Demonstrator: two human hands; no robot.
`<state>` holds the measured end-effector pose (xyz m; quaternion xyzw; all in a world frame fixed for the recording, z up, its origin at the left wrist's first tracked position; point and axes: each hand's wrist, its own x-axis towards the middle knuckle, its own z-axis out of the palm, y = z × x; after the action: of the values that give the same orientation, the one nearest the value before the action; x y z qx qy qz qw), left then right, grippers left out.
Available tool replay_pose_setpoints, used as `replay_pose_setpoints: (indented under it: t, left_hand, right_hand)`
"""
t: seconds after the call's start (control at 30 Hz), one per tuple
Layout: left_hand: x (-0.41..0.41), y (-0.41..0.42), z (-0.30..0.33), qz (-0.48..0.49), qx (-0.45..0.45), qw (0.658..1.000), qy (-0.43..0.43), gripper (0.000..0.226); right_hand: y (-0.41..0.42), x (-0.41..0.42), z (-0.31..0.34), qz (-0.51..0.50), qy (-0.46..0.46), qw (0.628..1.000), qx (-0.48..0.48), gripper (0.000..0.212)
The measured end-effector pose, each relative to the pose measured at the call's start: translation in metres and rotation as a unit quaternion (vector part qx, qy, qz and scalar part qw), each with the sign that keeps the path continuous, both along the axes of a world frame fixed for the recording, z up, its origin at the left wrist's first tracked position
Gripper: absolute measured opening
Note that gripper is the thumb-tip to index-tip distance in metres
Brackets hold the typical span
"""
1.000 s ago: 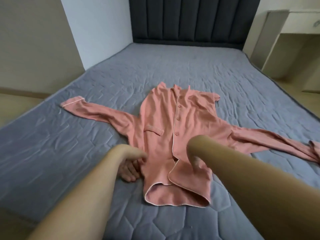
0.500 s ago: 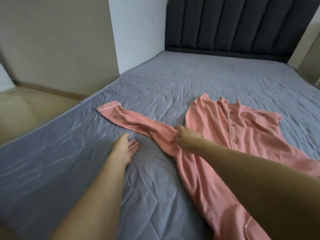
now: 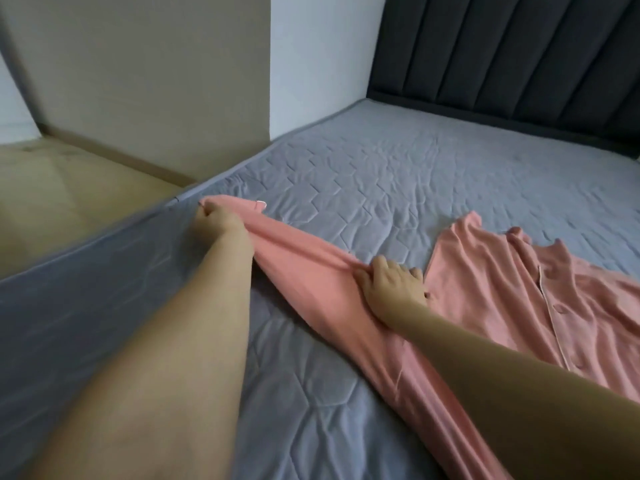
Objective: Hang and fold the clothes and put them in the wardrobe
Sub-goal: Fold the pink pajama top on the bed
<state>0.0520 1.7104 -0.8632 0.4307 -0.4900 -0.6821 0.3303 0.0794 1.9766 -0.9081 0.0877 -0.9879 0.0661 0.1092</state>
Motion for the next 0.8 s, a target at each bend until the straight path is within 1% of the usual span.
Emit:
replay_pose_setpoints:
  t: [0.03, 0.07, 0.1, 0.13, 0.17, 0.2, 0.23, 0.27, 0.3, 0.37, 0.4, 0.43, 0.47, 0.5, 0.53, 0.57, 0.6, 0.63, 0.67, 0.7, 0.73, 0.77, 0.8]
  left_hand:
    - [-0.002, -0.007, 0.004, -0.011, 0.002, 1.000, 0.020, 0.042]
    - [0.002, -0.012, 0.006, -0.063, 0.021, 0.997, 0.044, 0.042]
    - [0.006, -0.015, 0.003, -0.142, 0.056, 0.985, 0.081, 0.046]
    - [0.012, -0.015, -0.005, -0.221, 0.090, 0.965, 0.113, 0.047]
    - [0.021, -0.012, -0.011, -0.271, 0.093, 0.951, 0.117, 0.043]
    - [0.024, -0.012, -0.015, -0.297, 0.089, 0.945, 0.104, 0.035]
    - [0.023, -0.014, -0.014, -0.298, 0.101, 0.945, 0.091, 0.022]
    - [0.017, -0.018, -0.012, -0.277, 0.118, 0.950, 0.082, 0.007]
    - [0.011, -0.025, -0.008, -0.253, 0.123, 0.956, 0.085, 0.008]
    - [-0.005, -0.041, 0.009, -0.200, 0.125, 0.959, 0.160, 0.029]
    - [-0.013, -0.045, 0.014, -0.176, 0.131, 0.956, 0.197, 0.036]
    - [-0.017, -0.048, 0.015, -0.157, 0.117, 0.961, 0.197, 0.033]
    - [-0.019, -0.051, 0.012, -0.136, 0.099, 0.971, 0.170, 0.027]
    - [-0.017, -0.056, 0.006, -0.109, 0.078, 0.985, 0.113, 0.026]
    - [-0.014, -0.061, -0.005, -0.067, 0.039, 0.997, 0.018, 0.031]
    - [-0.008, -0.066, -0.015, -0.022, -0.015, 0.995, -0.092, 0.036]
    - [-0.002, -0.068, -0.021, 0.017, -0.072, 0.982, -0.174, 0.040]
    - [0.004, -0.064, -0.021, 0.044, -0.128, 0.969, -0.206, 0.043]
    - [0.009, -0.056, -0.021, 0.053, -0.194, 0.956, -0.214, 0.049]
    - [0.014, -0.044, -0.022, 0.047, -0.281, 0.934, -0.216, 0.059]
    - [0.016, -0.028, -0.024, 0.015, -0.378, 0.900, -0.218, 0.067]
    - [0.018, -0.011, -0.030, -0.038, -0.472, 0.855, -0.211, 0.068]
    - [0.020, 0.006, -0.038, -0.114, -0.551, 0.803, -0.198, 0.065]
  right_hand:
    - [-0.005, 0.003, -0.009, 0.005, 0.006, 1.000, 0.014, 0.038]
    - [-0.010, 0.008, -0.019, 0.011, 0.004, 1.000, 0.023, 0.037]
    - [-0.013, 0.012, -0.029, 0.015, 0.005, 0.999, 0.028, 0.037]
    - [-0.014, 0.014, -0.035, 0.012, 0.010, 1.000, 0.027, 0.037]
    - [-0.012, 0.013, -0.039, 0.006, 0.014, 1.000, 0.020, 0.039]
    - [-0.010, 0.012, -0.040, 0.005, 0.016, 1.000, 0.011, 0.042]
    - [-0.009, 0.009, -0.040, 0.008, 0.012, 1.000, 0.003, 0.046]
    - [-0.008, 0.005, -0.039, 0.016, 0.003, 1.000, -0.003, 0.049]
    - [-0.010, 0.001, -0.037, 0.025, -0.008, 1.000, -0.008, 0.052]
    - [-0.018, -0.005, -0.033, 0.035, -0.016, 0.999, -0.019, 0.051]
    - [-0.022, -0.007, -0.031, 0.032, -0.009, 0.999, -0.029, 0.047]
    - [-0.026, -0.009, -0.028, 0.028, 0.000, 0.999, -0.040, 0.041]
    - [-0.030, -0.012, -0.025, 0.028, -0.003, 0.998, -0.049, 0.038]
    - [-0.032, -0.014, -0.024, 0.032, -0.014, 0.998, -0.052, 0.037]
    - [-0.034, -0.016, -0.023, 0.039, -0.024, 0.998, -0.048, 0.037]
    - [-0.035, -0.018, -0.024, 0.044, -0.029, 0.998, -0.036, 0.037]
    - [-0.036, -0.019, -0.024, 0.046, -0.027, 0.998, -0.017, 0.037]
    - [-0.036, -0.018, -0.026, 0.044, -0.021, 0.999, 0.004, 0.036]
    - [-0.037, -0.016, -0.028, 0.040, -0.010, 0.999, 0.022, 0.035]
    - [-0.038, -0.013, -0.030, 0.035, 0.000, 0.999, 0.032, 0.035]
    - [-0.038, -0.010, -0.029, 0.030, 0.006, 0.999, 0.033, 0.036]
    - [-0.036, -0.007, -0.026, 0.023, 0.007, 0.999, 0.028, 0.038]
    - [-0.031, -0.003, -0.021, 0.015, 0.013, 0.999, 0.027, 0.040]
